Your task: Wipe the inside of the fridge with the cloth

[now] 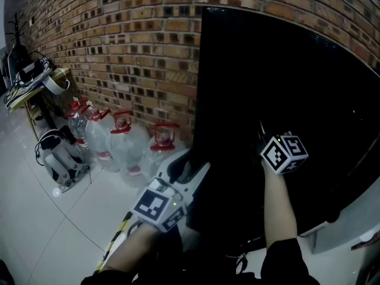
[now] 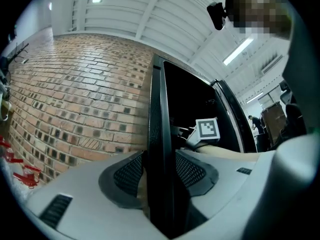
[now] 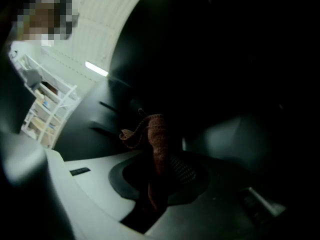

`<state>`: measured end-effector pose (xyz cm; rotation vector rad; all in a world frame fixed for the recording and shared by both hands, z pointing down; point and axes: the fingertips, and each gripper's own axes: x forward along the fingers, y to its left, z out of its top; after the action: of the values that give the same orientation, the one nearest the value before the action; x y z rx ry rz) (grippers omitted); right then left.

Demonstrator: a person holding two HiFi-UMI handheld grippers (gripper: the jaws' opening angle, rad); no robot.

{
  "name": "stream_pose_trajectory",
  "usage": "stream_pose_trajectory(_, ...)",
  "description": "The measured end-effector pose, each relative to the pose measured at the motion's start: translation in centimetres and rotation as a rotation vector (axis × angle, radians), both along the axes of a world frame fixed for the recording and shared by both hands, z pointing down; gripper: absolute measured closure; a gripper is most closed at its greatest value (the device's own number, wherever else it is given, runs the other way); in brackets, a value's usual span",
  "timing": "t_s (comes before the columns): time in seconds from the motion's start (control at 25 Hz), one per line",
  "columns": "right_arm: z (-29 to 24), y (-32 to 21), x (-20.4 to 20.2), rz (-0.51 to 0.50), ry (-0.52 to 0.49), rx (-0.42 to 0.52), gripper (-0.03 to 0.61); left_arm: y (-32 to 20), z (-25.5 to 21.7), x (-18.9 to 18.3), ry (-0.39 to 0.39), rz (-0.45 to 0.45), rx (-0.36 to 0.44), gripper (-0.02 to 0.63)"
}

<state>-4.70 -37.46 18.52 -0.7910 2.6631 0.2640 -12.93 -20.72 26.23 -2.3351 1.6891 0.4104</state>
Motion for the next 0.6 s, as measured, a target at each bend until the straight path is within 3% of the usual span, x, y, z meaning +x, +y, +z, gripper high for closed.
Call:
stream_pose_trajectory(0.2, 2.2, 6.1, -0.7, -0.162, 0.037, 0.030, 0.505, 0.7, 1.7, 0.6, -0.046, 0.009, -0.014, 0.372)
stream_pose_trajectory(0.28, 3.1, 8.7, -1.3, -0.275, 0.044, 0.013, 0.505, 0.6, 2.9, 0.6, -0.045, 0.007, -0.049, 0.336)
stream_pose_trajectory(0.4, 3.8, 12.4, -2.4, -0.438, 0.042, 0.005, 0.503, 0.1, 4.8, 0.5, -0.025, -0.008, -0.096, 0.333)
stream_pose_trajectory(0.6, 5.7, 14.3, -4.5, -0.476, 0.125, 0.032, 0.505, 0.1, 5.4, 0.4, -0.022, -0.027, -0.102, 0.333)
